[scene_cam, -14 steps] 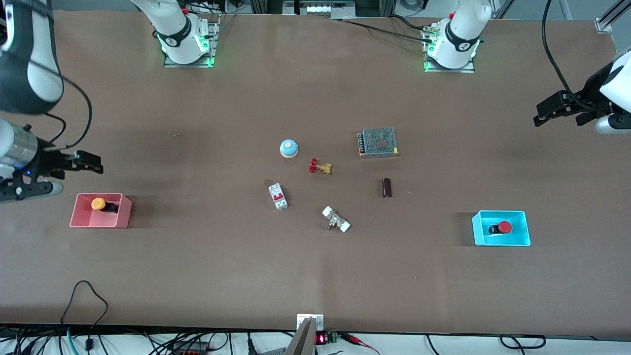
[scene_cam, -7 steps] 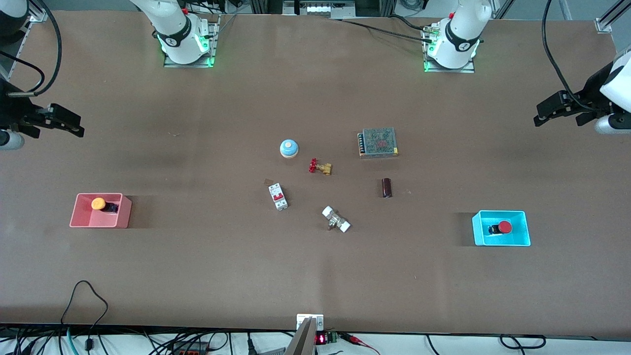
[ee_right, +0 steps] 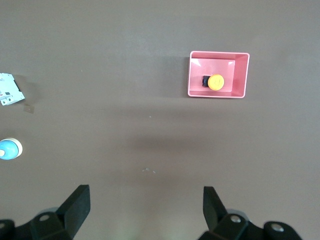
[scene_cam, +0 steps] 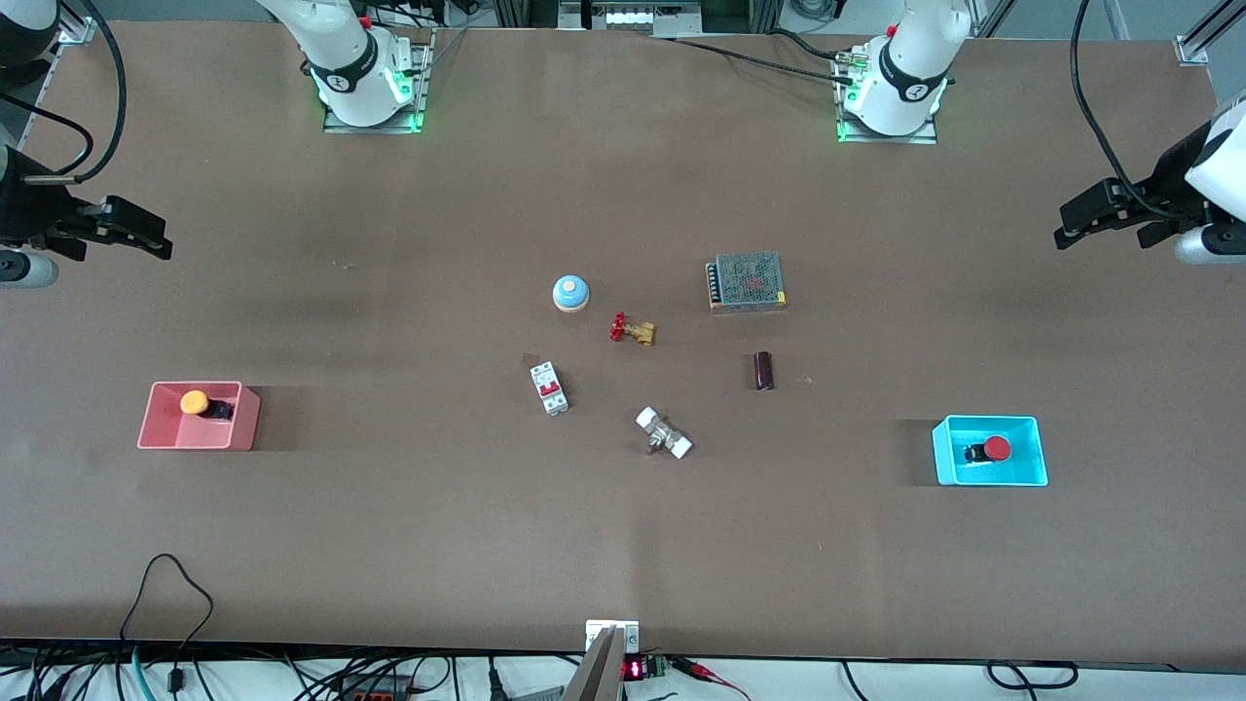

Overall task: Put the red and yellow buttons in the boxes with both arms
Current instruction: 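Release the yellow button into the pink box and raise the right gripper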

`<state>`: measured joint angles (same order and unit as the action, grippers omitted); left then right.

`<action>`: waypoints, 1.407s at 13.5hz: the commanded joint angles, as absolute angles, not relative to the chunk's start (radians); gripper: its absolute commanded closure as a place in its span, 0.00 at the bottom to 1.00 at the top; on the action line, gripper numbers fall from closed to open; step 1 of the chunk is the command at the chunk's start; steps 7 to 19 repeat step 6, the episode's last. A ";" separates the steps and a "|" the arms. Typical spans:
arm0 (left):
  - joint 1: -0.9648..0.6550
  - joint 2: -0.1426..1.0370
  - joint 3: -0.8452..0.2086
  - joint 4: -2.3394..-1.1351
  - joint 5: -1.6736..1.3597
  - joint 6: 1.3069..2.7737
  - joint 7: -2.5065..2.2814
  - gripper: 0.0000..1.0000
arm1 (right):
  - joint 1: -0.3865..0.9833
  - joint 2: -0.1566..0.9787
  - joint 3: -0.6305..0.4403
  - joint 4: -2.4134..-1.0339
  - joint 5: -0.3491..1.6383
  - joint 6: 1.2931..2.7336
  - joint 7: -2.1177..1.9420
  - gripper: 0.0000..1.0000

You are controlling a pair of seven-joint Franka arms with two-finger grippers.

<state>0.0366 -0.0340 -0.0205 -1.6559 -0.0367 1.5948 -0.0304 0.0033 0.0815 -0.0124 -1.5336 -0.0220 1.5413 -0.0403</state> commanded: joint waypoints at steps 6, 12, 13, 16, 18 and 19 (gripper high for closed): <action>0.043 -0.064 -0.029 -1.678 -0.025 1.589 -0.020 0.00 | 0.002 0.066 -0.011 -1.545 -0.005 1.525 -0.026 0.00; 0.043 -0.064 -0.029 -1.678 -0.025 1.589 -0.020 0.00 | 0.002 0.066 -0.011 -1.545 -0.005 1.525 -0.026 0.00; 0.043 -0.064 -0.029 -1.678 -0.025 1.589 -0.020 0.00 | 0.002 0.066 -0.011 -1.545 -0.005 1.525 -0.026 0.00; 0.043 -0.064 -0.029 -1.678 -0.025 1.589 -0.020 0.00 | 0.002 0.066 -0.011 -1.545 -0.005 1.525 -0.026 0.00; 0.043 -0.064 -0.029 -1.678 -0.025 1.589 -0.020 0.00 | 0.002 0.066 -0.011 -1.545 -0.005 1.525 -0.026 0.00; 0.043 -0.064 -0.029 -1.678 -0.025 1.589 -0.020 0.00 | 0.002 0.066 -0.011 -1.545 -0.005 1.525 -0.026 0.00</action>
